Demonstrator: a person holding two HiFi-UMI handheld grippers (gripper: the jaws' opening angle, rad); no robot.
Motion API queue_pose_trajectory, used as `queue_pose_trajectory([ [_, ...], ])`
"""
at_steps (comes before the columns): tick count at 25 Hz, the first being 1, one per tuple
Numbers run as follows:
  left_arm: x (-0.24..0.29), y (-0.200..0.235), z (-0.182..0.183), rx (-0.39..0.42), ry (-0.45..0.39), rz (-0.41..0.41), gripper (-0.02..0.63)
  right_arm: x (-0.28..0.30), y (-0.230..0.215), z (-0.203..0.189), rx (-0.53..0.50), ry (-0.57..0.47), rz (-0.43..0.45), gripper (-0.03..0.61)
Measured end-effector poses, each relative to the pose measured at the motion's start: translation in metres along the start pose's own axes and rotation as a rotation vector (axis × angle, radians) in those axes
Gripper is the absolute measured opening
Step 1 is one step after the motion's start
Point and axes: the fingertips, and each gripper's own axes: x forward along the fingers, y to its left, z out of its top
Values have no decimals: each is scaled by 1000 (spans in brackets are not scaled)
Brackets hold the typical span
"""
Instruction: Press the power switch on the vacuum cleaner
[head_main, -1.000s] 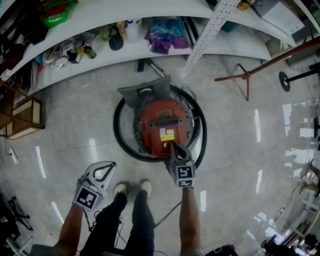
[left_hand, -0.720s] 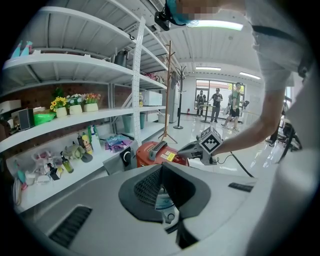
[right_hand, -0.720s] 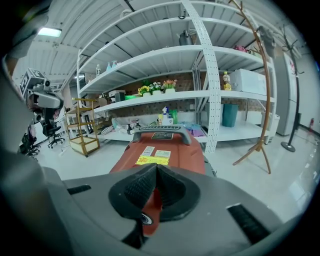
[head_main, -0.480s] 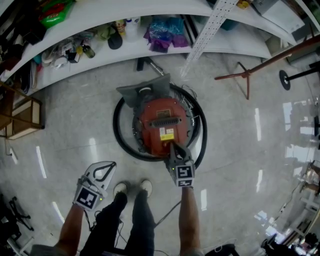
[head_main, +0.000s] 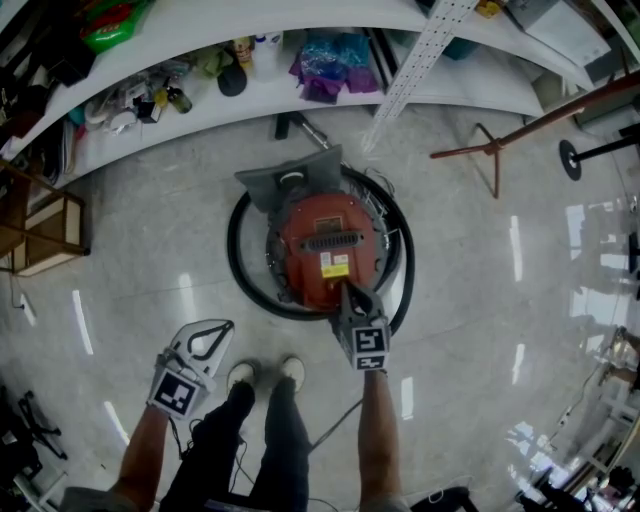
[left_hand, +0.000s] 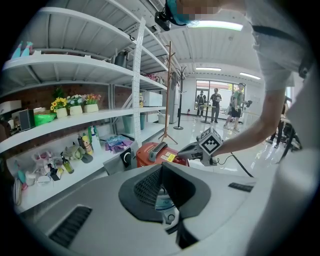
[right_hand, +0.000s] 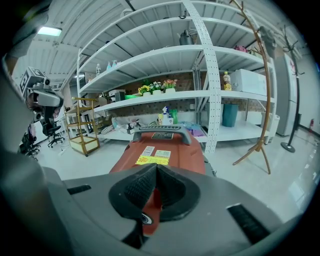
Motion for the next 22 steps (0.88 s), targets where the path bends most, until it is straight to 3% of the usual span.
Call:
queue_pose_trajectory([
  [15, -17, 1, 22, 17, -38, 7, 6, 2, -2, -2, 34, 57, -15, 11],
  [22, -30, 3, 32, 24, -53, 13, 6, -17, 1, 16, 71, 22, -18, 11],
])
